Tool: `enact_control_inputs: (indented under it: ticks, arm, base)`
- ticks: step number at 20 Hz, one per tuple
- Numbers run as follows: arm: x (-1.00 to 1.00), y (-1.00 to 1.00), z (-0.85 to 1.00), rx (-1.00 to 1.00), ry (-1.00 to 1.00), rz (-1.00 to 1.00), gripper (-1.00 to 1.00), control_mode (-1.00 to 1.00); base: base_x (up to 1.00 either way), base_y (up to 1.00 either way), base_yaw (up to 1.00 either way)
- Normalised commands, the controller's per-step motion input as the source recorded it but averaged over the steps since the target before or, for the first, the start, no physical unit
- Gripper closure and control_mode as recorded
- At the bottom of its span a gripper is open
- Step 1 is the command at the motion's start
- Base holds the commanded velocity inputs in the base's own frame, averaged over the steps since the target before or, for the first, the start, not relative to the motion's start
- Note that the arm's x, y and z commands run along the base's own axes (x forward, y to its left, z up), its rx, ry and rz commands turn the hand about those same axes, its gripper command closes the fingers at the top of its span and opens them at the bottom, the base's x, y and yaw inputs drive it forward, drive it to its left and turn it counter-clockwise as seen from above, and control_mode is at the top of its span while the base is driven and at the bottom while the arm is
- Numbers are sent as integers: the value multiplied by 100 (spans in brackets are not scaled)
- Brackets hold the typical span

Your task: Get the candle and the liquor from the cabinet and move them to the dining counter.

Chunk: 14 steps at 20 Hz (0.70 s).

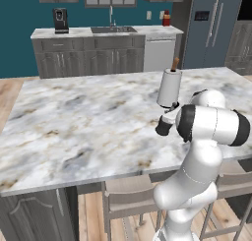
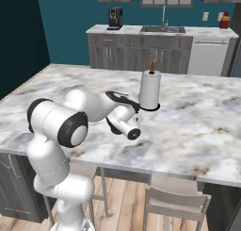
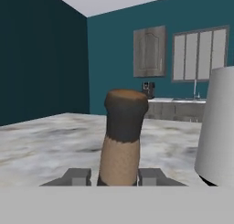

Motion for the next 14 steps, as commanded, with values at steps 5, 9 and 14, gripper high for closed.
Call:
enact_control_inputs:
  ticks: [5, 9, 14]
  arm:
    - [3, 0, 0, 0, 2, 0, 100, -100]
    - [3, 0, 0, 0, 7, 0, 100, -100]
    - [0, 0, 0, 0, 8, 0, 100, -100]
  base:
    - [0, 0, 0]
    - [0, 0, 0]
    - [0, 0, 0]
